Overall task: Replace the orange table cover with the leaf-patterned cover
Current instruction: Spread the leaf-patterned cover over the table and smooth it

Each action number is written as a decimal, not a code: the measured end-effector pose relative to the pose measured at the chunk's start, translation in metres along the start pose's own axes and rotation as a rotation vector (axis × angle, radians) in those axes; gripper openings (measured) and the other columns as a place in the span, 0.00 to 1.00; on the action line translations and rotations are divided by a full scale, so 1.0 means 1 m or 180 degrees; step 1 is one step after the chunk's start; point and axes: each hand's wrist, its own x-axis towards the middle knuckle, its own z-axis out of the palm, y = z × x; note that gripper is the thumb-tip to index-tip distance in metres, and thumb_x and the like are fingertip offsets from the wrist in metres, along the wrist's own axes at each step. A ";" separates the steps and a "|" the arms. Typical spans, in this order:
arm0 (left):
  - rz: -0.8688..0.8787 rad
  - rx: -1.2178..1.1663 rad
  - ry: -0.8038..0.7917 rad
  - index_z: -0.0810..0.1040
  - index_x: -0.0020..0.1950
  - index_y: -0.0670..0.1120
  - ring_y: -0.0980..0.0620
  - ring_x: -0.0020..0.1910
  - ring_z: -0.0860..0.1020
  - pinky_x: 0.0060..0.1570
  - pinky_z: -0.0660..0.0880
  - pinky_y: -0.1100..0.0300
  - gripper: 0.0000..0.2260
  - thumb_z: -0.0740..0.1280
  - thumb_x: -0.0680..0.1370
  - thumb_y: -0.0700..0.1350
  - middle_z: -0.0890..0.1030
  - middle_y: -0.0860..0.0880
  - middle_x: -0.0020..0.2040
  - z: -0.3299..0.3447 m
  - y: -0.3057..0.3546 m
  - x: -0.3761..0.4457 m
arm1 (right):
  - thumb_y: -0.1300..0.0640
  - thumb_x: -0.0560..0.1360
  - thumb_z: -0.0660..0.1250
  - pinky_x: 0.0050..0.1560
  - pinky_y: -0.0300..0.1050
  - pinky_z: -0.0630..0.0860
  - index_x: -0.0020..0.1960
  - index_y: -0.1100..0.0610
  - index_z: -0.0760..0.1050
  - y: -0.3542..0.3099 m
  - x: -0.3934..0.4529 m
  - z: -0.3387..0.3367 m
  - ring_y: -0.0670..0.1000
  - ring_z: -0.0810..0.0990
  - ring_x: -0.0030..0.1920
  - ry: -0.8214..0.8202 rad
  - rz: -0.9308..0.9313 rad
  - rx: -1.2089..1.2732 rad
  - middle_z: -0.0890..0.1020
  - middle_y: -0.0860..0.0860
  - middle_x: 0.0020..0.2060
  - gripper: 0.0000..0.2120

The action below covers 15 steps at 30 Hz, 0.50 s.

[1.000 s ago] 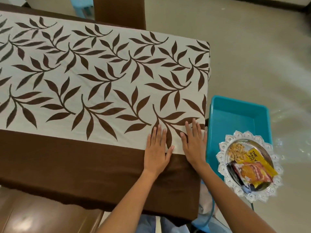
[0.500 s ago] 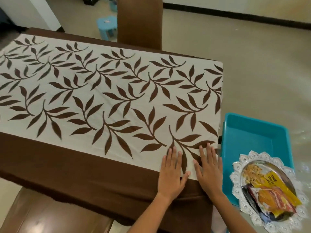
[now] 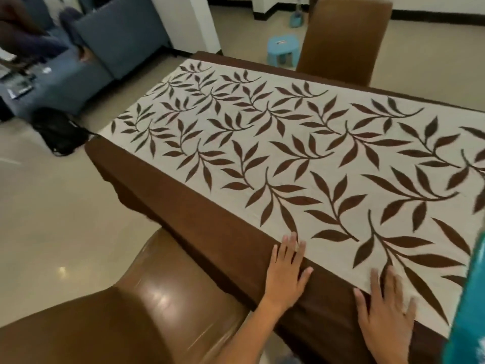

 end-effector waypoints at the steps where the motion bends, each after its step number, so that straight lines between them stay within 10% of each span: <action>1: 0.0075 0.0010 -0.0022 0.45 0.79 0.49 0.45 0.77 0.50 0.73 0.53 0.46 0.28 0.43 0.82 0.60 0.49 0.45 0.79 0.000 -0.003 -0.004 | 0.41 0.74 0.53 0.69 0.65 0.53 0.74 0.55 0.60 0.001 -0.001 0.001 0.58 0.57 0.73 0.0050 -0.0058 -0.0019 0.60 0.57 0.74 0.32; 7: 0.0156 -0.0188 -0.0036 0.39 0.78 0.52 0.49 0.76 0.38 0.74 0.45 0.47 0.29 0.45 0.82 0.62 0.39 0.48 0.78 0.000 -0.003 -0.029 | 0.44 0.74 0.57 0.68 0.65 0.55 0.73 0.56 0.62 0.009 -0.020 0.010 0.59 0.58 0.73 0.0222 -0.0135 -0.0018 0.61 0.58 0.73 0.30; 15: 0.0088 0.0036 0.0117 0.54 0.78 0.47 0.45 0.76 0.55 0.74 0.52 0.48 0.29 0.48 0.81 0.61 0.53 0.44 0.78 0.009 -0.005 -0.054 | 0.40 0.76 0.49 0.72 0.60 0.46 0.76 0.52 0.52 0.009 -0.048 0.007 0.52 0.45 0.76 0.0050 0.0071 -0.0055 0.47 0.51 0.76 0.32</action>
